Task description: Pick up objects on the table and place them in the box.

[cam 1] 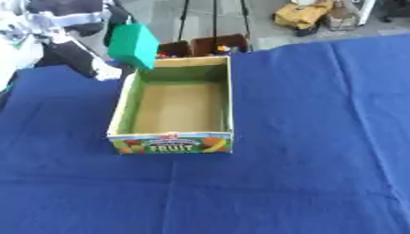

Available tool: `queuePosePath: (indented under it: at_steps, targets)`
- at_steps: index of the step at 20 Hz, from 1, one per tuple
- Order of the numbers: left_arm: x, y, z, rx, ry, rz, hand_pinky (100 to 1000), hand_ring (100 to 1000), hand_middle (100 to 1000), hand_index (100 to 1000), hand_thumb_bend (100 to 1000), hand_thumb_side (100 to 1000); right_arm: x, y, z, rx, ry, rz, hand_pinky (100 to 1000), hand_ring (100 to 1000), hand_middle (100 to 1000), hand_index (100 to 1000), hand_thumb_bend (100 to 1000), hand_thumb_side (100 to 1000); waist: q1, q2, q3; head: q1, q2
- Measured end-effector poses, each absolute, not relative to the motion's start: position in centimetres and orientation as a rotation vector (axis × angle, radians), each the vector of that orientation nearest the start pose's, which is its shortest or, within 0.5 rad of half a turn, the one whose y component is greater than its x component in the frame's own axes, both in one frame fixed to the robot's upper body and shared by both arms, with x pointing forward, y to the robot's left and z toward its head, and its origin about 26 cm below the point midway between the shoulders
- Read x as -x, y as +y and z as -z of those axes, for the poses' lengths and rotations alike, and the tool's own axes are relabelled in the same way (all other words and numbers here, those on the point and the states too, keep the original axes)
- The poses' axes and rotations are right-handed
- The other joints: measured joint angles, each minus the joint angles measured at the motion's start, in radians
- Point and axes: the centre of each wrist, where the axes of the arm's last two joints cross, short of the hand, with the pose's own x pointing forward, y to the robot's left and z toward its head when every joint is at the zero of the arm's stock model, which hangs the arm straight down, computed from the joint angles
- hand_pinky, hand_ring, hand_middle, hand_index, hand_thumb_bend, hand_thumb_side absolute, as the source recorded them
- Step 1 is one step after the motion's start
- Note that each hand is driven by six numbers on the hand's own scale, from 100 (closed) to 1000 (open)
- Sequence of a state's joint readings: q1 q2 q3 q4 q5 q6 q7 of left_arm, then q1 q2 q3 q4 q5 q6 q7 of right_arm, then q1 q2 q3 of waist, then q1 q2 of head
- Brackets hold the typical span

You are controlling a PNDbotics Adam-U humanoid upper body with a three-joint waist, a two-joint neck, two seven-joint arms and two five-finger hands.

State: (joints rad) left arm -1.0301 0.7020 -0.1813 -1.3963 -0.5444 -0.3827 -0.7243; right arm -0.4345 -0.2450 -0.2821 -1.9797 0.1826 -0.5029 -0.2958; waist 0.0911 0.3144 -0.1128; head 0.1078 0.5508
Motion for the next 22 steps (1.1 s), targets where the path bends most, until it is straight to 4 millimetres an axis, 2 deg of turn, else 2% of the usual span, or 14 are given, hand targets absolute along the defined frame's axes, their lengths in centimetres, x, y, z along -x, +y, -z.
queuePosePath:
  at_steps: [5,10,13,14,15,22]
  targets:
    - [-43.1,26.1,-34.7,1.125,2.233,-2.613,172,428,482,644,100,406,-30.7,-30.4,-24.4,-0.634,3.218,-0.116,701,728,510,711,100,569,0.012,0.001,-0.026,0.009,-0.012]
    - [-45.0,25.6,-32.2,1.144,2.184,-2.717,187,438,489,644,100,419,-30.8,-30.3,-24.6,-0.615,3.218,-0.120,702,729,509,711,100,570,0.015,0.010,-0.039,0.016,-0.024]
    - [-45.9,25.2,-30.9,1.166,2.136,-2.767,202,448,496,647,100,426,-30.8,-30.1,-24.7,-0.600,3.220,-0.120,703,730,508,711,100,571,0.018,0.013,-0.046,0.018,-0.027]
    - [-46.2,25.1,-30.4,1.173,2.115,-2.788,206,451,497,646,100,400,-30.8,-30.1,-24.7,-0.596,3.221,-0.120,703,730,508,711,100,575,0.018,0.013,-0.049,0.020,-0.030]
    - [-46.5,25.1,-30.0,1.185,2.092,-2.807,208,452,498,646,100,426,-30.8,-30.1,-24.7,-0.593,3.222,-0.119,703,730,507,711,100,570,0.018,0.014,-0.051,0.022,-0.032]
    - [-47.8,25.1,-27.5,1.282,1.912,-2.897,248,477,520,664,100,424,-30.9,-30.0,-24.9,-0.577,3.218,-0.121,704,731,506,710,100,573,0.021,0.023,-0.066,0.029,-0.041]
